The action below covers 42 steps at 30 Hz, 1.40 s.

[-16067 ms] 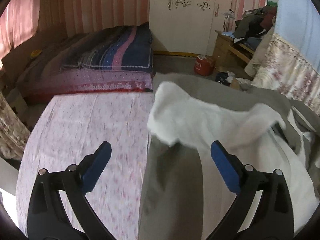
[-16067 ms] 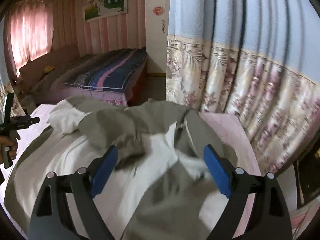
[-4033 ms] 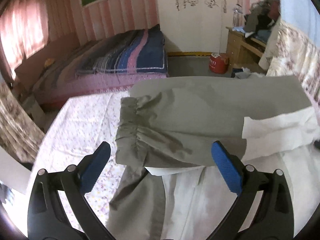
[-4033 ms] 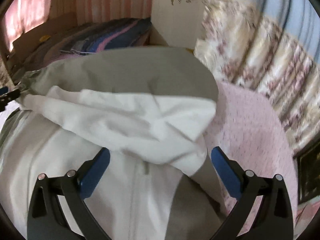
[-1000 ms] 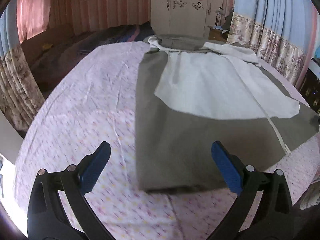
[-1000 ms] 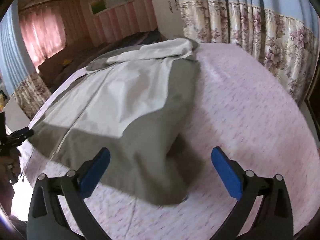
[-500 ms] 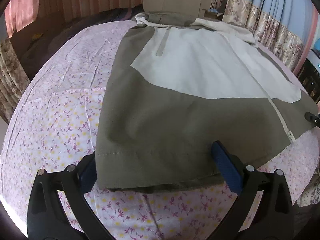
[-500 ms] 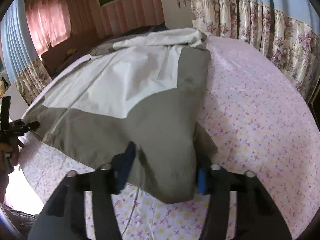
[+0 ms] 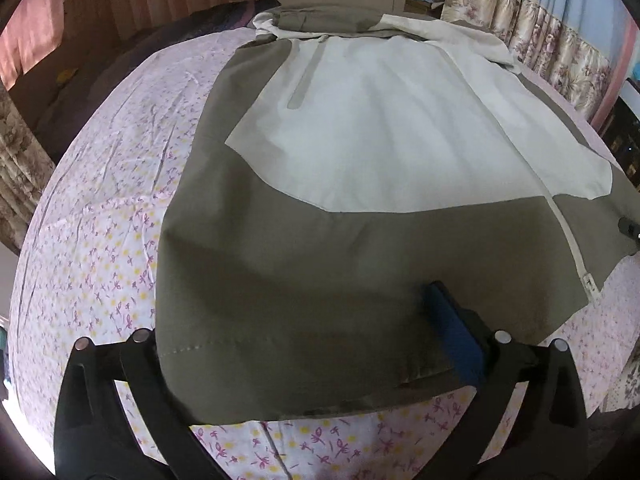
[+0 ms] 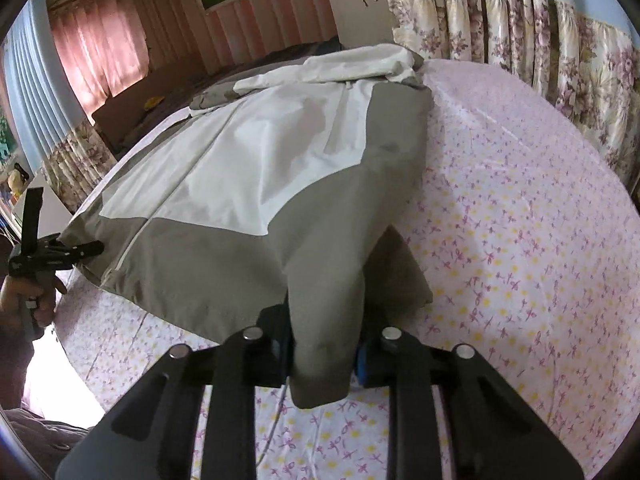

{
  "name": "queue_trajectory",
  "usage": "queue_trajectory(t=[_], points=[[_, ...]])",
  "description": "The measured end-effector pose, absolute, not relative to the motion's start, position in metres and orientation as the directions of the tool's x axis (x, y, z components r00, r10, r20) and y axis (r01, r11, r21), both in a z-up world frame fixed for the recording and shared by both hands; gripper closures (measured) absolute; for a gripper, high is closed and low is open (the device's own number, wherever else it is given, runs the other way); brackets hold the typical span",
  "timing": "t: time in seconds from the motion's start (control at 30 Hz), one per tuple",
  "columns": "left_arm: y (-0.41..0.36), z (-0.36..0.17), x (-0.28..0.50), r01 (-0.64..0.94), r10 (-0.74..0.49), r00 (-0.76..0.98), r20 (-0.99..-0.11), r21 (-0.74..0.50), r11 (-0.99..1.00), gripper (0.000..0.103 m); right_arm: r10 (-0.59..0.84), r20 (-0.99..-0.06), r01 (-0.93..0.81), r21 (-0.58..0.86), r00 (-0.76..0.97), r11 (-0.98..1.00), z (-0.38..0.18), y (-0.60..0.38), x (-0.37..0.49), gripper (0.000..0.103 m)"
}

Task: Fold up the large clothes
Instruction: 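Grasp the grey hem with both grippers and lift it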

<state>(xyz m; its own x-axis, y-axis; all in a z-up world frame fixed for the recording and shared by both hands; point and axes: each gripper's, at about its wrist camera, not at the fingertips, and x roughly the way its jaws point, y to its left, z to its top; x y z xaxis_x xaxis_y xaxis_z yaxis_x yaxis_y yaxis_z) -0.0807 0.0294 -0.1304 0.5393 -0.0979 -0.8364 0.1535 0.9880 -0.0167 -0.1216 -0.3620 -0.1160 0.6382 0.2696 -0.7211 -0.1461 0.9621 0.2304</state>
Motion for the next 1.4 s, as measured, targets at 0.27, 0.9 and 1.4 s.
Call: queue_trajectory(t=[0.27,0.9,1.4], points=[[0.034,-0.125,-0.083,0.114,-0.099,0.562,-0.821,-0.042,0.993,0.014,0.218,-0.723,-0.161,0.149,0.655,0.976,-0.113,-0.351,-0.123,0.086],[0.035,-0.022,-0.128,0.08,-0.157,0.713,-0.683,-0.143,0.987,0.099,0.248,-0.537,-0.178,0.179,0.806,0.968,-0.022,-0.365,-0.153,0.095],[0.038,0.023,-0.075,0.123,-0.143,0.745,-0.651,-0.078,0.989,0.095,0.296,-0.471,-0.218,0.214,0.831,0.952,0.031,-0.382,-0.103,0.096]])
